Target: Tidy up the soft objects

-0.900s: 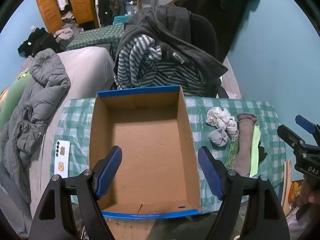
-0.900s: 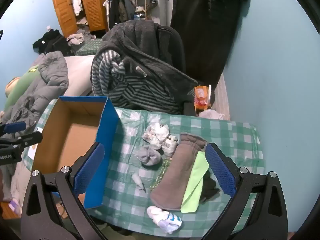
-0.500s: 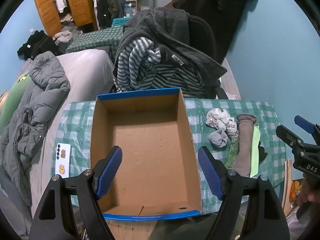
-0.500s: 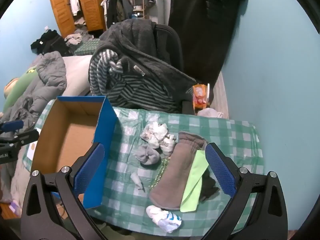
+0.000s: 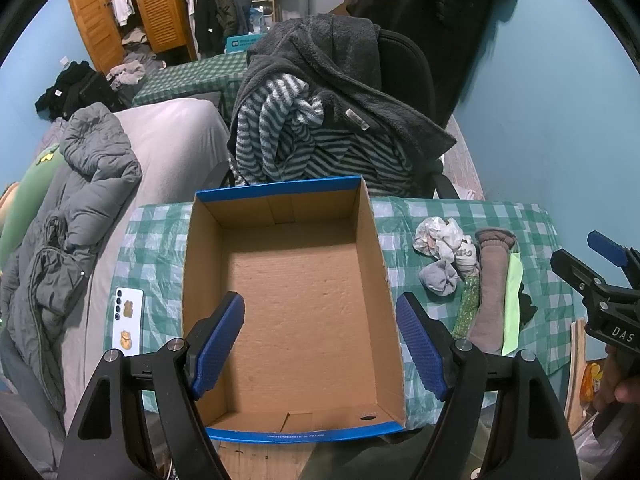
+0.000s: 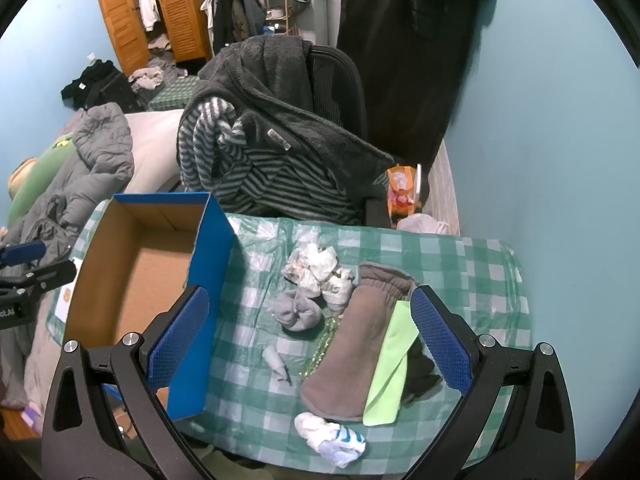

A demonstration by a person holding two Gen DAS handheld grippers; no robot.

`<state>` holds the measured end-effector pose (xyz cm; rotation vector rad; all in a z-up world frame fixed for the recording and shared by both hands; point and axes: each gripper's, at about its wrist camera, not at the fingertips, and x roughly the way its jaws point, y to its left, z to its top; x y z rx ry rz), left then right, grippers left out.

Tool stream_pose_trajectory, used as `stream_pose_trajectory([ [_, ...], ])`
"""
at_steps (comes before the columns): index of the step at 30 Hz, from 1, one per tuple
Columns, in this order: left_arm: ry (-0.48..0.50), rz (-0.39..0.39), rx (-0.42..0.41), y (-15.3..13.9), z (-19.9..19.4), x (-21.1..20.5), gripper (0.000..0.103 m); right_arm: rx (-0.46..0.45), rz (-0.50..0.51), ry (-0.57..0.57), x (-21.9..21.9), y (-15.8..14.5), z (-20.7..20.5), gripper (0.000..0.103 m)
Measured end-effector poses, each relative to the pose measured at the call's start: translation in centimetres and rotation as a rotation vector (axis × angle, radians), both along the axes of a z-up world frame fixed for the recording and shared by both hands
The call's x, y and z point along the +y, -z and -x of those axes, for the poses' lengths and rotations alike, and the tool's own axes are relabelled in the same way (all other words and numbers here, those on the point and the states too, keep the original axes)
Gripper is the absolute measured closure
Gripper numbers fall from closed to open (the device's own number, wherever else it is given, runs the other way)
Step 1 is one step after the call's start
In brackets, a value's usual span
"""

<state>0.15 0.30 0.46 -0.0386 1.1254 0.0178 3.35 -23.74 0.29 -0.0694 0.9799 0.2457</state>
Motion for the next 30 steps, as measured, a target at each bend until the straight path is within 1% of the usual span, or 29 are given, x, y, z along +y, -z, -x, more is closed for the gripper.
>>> stream_pose_trajectory([
  [3,-0.004,0.002,-0.002,0.1,0.0,0.1,0.023,0.004,0.000,0.000,0.0,-0.1,-0.1,0.003],
  [4,-0.007,0.004,-0.001,0.1,-0.1,0.2,0.023,0.009,0.002,0.001,0.2,0.5,-0.3,0.003],
  [8,-0.008,0.007,0.001,0.2,-0.2,0.3,0.023,0.008,0.004,-0.007,0.5,0.6,-0.5,0.003],
  [16,-0.011,0.009,0.003,0.4,-0.2,0.4,0.023,0.009,0.006,-0.008,0.6,0.3,-0.5,0.003],
  [24,-0.011,0.005,0.009,0.6,0.5,-0.6,0.023,0.007,0.003,-0.010,0.6,0.2,-0.5,0.003],
  [30,-0.008,0.009,0.020,0.3,0.1,-1.1,0.023,0.013,0.004,-0.007,0.5,0.2,-0.6,0.003],
])
